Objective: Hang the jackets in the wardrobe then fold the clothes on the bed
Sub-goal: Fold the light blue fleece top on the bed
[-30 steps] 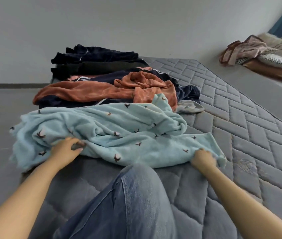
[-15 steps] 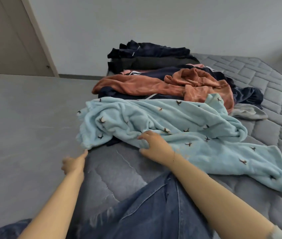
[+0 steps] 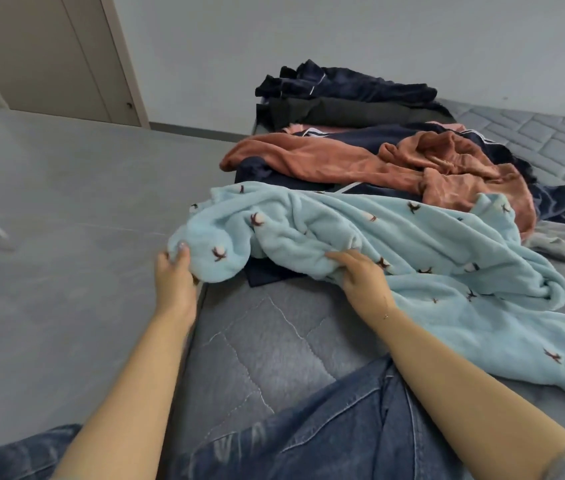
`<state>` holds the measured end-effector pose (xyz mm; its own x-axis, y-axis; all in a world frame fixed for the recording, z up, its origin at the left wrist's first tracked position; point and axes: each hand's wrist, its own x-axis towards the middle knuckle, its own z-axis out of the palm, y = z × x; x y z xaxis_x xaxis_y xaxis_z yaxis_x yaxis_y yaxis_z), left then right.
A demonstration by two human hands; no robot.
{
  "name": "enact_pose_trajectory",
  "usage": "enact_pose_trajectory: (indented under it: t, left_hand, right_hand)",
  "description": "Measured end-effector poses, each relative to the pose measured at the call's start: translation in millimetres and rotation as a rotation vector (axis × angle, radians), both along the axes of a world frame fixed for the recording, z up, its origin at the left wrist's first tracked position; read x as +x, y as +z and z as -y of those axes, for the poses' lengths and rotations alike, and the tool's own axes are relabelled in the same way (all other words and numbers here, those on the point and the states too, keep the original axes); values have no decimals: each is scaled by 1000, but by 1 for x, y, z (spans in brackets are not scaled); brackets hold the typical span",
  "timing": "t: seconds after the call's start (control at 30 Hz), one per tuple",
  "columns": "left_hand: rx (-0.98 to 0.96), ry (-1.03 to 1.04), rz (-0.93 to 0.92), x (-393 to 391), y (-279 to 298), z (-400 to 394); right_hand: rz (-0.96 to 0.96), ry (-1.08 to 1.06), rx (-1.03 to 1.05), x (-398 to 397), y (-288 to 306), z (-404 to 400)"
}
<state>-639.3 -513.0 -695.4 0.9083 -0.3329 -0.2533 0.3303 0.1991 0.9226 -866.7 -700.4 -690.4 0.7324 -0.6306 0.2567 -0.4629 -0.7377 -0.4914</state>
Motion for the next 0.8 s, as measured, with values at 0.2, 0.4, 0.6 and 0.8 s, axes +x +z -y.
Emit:
enact_pose_trajectory:
  t: [0.2,0.4,0.6,0.8]
  left_hand:
    - [302,232,254,55,29,-70]
    - [246,-17,-546,5,-34,-73]
    - [69,6,-691,-20,-34,-64]
    - [-73,224,-375,-8,10,-56]
  right_hand:
    - [66,-95,-6,-1,13,-4]
    - [-165,100,-176,0,17,-36]
    - [-601,419,-250,2,3,-61]
    - [-712,270,-393,18,1,-61]
